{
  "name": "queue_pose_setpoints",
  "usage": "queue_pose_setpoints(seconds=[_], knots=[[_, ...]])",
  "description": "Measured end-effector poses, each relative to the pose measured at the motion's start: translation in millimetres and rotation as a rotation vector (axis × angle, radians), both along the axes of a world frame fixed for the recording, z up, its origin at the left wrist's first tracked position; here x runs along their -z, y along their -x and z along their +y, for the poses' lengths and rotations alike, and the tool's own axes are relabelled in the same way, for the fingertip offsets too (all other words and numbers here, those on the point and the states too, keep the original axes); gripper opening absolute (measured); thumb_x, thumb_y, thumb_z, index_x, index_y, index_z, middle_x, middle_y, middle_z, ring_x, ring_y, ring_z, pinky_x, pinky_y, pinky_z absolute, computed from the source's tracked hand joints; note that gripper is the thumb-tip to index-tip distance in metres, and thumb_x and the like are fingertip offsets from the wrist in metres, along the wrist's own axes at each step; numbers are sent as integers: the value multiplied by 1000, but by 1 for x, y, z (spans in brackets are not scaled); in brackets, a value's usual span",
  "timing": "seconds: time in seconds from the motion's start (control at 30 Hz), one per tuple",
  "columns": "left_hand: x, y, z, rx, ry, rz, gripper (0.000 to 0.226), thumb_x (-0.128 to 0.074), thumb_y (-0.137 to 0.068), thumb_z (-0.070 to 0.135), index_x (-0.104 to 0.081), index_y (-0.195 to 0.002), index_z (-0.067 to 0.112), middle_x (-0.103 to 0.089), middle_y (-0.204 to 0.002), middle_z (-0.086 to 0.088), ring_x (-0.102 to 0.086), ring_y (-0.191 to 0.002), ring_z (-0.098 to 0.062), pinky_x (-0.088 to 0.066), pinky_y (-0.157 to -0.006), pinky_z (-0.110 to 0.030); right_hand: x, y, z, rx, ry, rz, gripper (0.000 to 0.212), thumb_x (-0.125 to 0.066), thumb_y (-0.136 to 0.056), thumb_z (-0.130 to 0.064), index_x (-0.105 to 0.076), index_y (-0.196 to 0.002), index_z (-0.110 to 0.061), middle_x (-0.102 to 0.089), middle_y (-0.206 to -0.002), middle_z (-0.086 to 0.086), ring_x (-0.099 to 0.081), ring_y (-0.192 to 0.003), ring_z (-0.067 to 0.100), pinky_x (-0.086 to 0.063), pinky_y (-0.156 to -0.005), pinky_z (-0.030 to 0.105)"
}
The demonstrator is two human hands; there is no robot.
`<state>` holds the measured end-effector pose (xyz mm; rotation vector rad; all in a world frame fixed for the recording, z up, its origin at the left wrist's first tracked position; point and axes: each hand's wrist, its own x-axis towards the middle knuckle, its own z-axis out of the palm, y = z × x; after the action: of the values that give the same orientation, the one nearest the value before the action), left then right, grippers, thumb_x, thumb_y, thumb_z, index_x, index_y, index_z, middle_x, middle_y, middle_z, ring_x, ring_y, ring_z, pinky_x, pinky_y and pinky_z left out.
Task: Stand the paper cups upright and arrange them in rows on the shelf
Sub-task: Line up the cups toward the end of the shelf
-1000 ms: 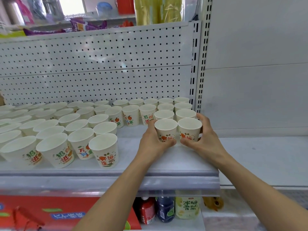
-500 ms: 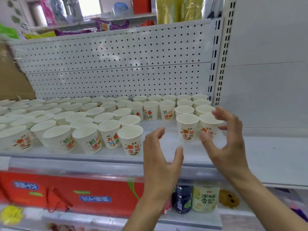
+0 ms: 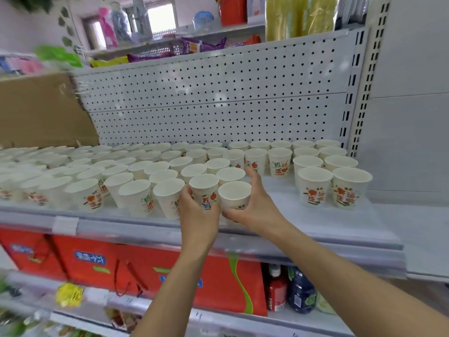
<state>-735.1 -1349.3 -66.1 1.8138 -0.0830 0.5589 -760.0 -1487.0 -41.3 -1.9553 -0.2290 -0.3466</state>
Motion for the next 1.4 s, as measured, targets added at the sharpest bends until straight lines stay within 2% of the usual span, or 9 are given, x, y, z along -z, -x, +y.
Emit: queue_pose_setpoints(seconds=[0.1,0.17,0.23,0.4,0.6,0.77,0.93,1.13,1.4], knots=[[-5,-10,2,-2,-61,21,73,-78,-68,29,-30,-123,35,-48,-125,10,-50,-120,-16,-44,-98,-36,2,3,-1,52,12,11,96,-73,-61,-44,-17,-138,-44,-58,-121,-9,-56,-111,13,-52,-92,41],[-8,-15,1,-12,-101,40,90,-80,-62,43,-28,-134,29,-48,-134,5,-48,-125,-19,-44,-101,-41,3,7,-5,70,40,10,95,-72,-62,-42,-18,-140,-42,-57,-123,-8,-55,-112,14,-51,-93,42],[-10,-21,-1,-44,-144,78,101,-82,-63,44,-22,-141,20,-45,-141,-1,-46,-129,-22,-42,-101,-41,4,13,-12,88,71,18,93,-74,-65,-37,-19,-140,-41,-53,-125,-5,-52,-113,14,-49,-96,41],[-10,-26,-6,-156,-206,109,89,-81,-68,38,-28,-135,15,-50,-136,-3,-52,-121,-27,-43,-85,-37,5,24,-34,140,75,31,92,-77,-67,-40,-21,-140,-42,-46,-133,-6,-47,-120,14,-44,-102,38],[-11,-20,-12,-194,-190,90,86,-78,-71,39,-27,-137,19,-53,-133,0,-55,-116,-25,-43,-83,-39,2,34,-59,194,74,21,89,-80,-70,-37,-25,-141,-37,-42,-137,-8,-42,-120,11,-39,-101,29],[-6,10,-32,-94,-128,-37,80,-79,-68,37,-29,-130,29,-54,-124,10,-58,-111,-19,-48,-89,-45,6,46,-85,268,54,6,86,-81,-69,-38,-30,-138,-38,-43,-135,-14,-44,-119,10,-43,-100,32],[-9,34,-68,73,-134,-79,86,-81,-68,38,-28,-136,33,-51,-122,12,-54,-109,-15,-46,-90,-38,9,57,-108,330,72,-16,81,-81,-69,-39,-34,-135,-37,-45,-132,-14,-47,-114,10,-45,-94,29],[-10,50,-103,301,-235,-72,77,-81,-68,43,-40,-133,35,-54,-122,17,-55,-100,-3,-51,-88,-32,11,74,-143,459,128,-47,82,-83,-68,-38,-36,-135,-31,-48,-123,-15,-50,-107,10,-42,-85,22],[-15,48,-138,417,-304,-40,79,-82,-67,45,-41,-134,34,-57,-122,16,-55,-99,-2,-49,-84,-21,13,89,-175,543,159,-35,81,-83,-68,-40,-36,-133,-30,-49,-128,-9,-49,-112,14,-47,-95,36]])
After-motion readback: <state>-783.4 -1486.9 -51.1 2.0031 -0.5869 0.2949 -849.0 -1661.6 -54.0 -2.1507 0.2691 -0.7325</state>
